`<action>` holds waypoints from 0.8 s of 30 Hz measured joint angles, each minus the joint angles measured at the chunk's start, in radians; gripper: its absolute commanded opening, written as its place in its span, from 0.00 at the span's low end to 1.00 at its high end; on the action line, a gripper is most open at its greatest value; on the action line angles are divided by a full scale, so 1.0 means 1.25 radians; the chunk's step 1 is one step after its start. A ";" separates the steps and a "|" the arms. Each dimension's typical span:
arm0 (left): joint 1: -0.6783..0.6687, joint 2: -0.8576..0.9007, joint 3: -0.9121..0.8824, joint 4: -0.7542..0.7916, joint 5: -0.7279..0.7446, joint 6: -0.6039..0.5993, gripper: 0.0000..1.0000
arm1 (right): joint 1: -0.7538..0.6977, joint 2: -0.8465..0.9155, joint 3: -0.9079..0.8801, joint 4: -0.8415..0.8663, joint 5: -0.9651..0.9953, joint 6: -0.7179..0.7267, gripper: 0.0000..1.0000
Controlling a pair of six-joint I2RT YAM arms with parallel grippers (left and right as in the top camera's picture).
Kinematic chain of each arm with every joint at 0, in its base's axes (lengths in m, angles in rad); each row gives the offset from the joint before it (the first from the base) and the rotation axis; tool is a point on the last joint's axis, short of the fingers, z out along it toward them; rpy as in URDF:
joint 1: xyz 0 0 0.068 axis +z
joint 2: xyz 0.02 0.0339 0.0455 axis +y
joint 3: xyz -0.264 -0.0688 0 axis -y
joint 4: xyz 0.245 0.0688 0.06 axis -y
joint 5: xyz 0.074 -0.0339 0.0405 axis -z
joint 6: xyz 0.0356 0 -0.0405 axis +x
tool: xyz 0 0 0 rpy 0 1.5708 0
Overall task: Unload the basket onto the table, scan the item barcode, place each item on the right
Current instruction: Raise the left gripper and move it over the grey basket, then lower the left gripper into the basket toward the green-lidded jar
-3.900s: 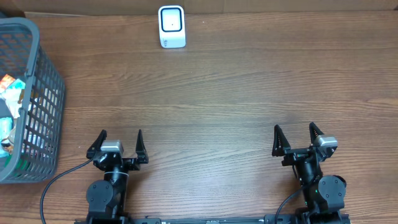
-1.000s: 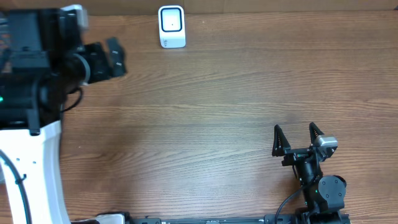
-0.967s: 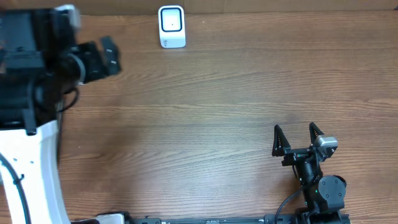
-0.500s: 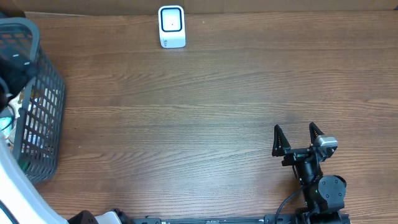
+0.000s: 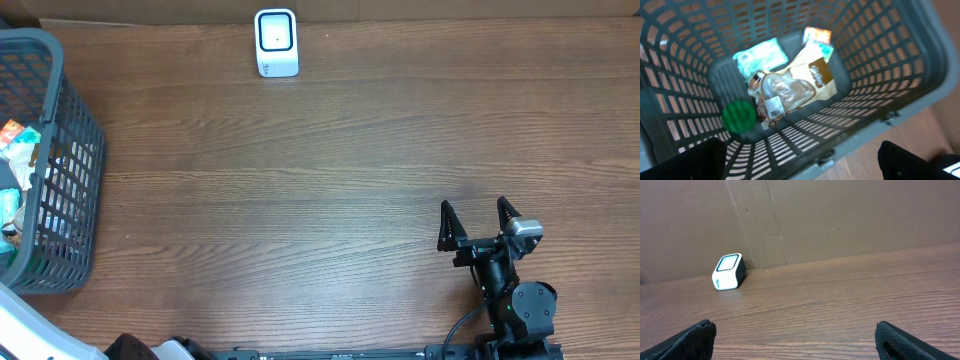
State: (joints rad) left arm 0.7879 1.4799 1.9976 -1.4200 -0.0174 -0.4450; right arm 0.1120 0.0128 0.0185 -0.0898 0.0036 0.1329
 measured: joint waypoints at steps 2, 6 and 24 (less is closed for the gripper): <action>0.006 0.008 -0.009 -0.002 -0.003 0.003 1.00 | 0.000 0.000 0.000 0.000 0.000 0.000 1.00; 0.018 0.035 -0.021 -0.007 -0.005 0.016 1.00 | 0.000 0.000 0.000 0.000 0.000 0.000 1.00; 0.084 0.091 -0.023 -0.043 -0.008 0.054 1.00 | 0.000 0.000 0.000 0.000 0.000 0.000 1.00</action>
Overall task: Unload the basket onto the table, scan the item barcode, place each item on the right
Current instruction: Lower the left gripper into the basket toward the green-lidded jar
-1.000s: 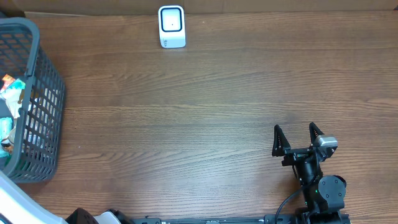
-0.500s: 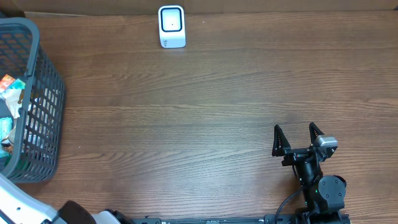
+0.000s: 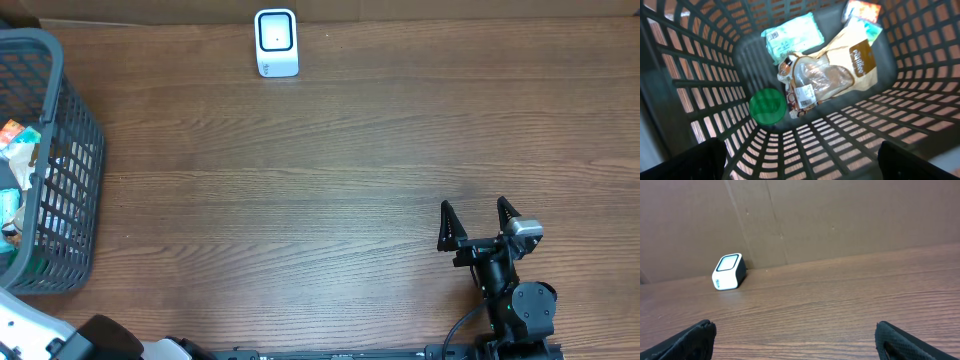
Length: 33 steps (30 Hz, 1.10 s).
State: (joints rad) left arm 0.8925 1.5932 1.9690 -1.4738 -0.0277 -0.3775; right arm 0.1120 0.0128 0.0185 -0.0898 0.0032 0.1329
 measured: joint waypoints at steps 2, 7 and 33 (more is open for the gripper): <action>0.000 0.015 0.000 -0.003 0.000 0.009 1.00 | 0.000 0.000 0.000 0.000 0.000 0.000 1.00; 0.000 0.051 0.000 -0.006 0.000 0.028 1.00 | 0.000 0.000 0.000 0.000 0.000 0.000 1.00; 0.017 0.113 -0.248 0.130 -0.002 0.121 0.96 | 0.000 0.000 0.000 0.000 0.000 0.000 1.00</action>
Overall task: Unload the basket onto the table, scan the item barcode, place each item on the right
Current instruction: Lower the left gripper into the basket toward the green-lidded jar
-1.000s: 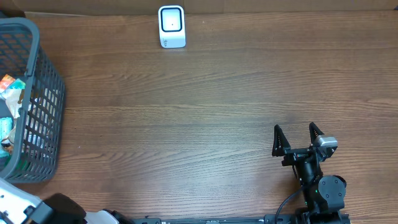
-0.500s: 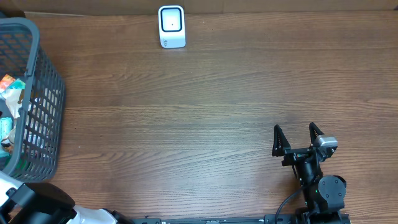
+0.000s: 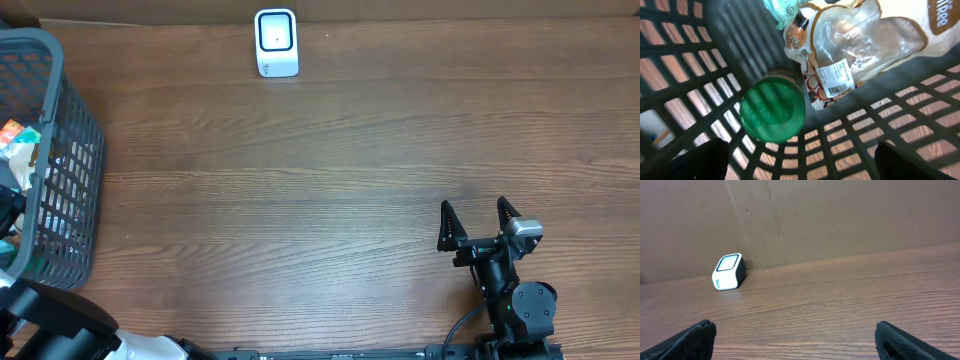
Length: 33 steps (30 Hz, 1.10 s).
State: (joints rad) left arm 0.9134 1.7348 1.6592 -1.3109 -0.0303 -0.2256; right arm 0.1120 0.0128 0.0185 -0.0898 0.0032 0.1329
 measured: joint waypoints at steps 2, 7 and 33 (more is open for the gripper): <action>0.005 0.000 -0.024 0.016 -0.002 0.001 0.97 | 0.000 0.000 0.000 0.000 0.000 0.000 1.00; 0.019 0.000 -0.084 0.075 -0.007 0.001 0.98 | 0.000 0.000 0.000 0.000 0.000 0.000 1.00; 0.020 0.000 -0.214 0.182 -0.094 -0.044 0.98 | 0.000 0.000 0.000 0.000 0.000 0.000 1.00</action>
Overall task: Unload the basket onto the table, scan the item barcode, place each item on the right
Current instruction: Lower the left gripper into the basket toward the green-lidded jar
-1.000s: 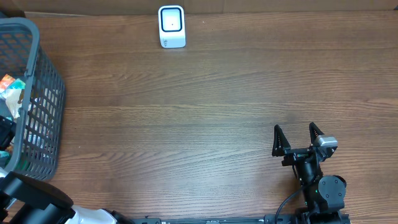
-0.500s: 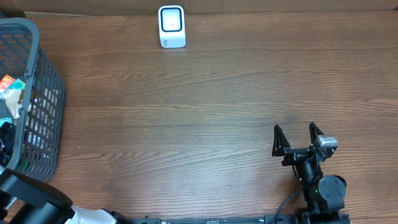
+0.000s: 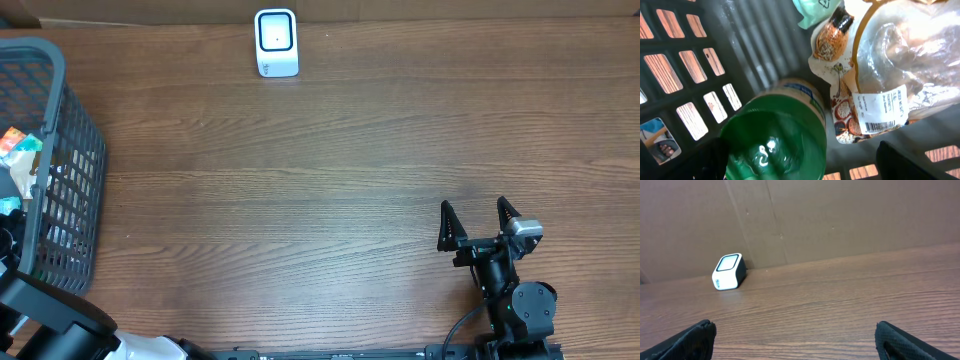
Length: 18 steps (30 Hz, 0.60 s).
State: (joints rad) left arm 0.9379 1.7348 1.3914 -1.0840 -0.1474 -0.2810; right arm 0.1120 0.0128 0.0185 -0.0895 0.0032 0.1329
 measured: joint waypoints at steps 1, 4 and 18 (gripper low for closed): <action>0.000 0.000 0.000 0.003 0.001 -0.001 0.98 | 0.000 0.000 0.000 -0.001 0.000 0.000 1.00; 0.001 0.000 0.000 0.020 0.013 0.003 0.97 | 0.000 0.000 0.000 0.000 0.000 0.000 1.00; -0.013 -0.005 0.002 0.097 0.157 0.142 1.00 | 0.000 0.000 0.000 -0.001 0.000 0.000 1.00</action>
State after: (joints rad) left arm 0.9218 1.7279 1.3941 -0.9630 0.0494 -0.1032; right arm 0.1120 0.0128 0.0185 -0.0902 0.0032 0.1329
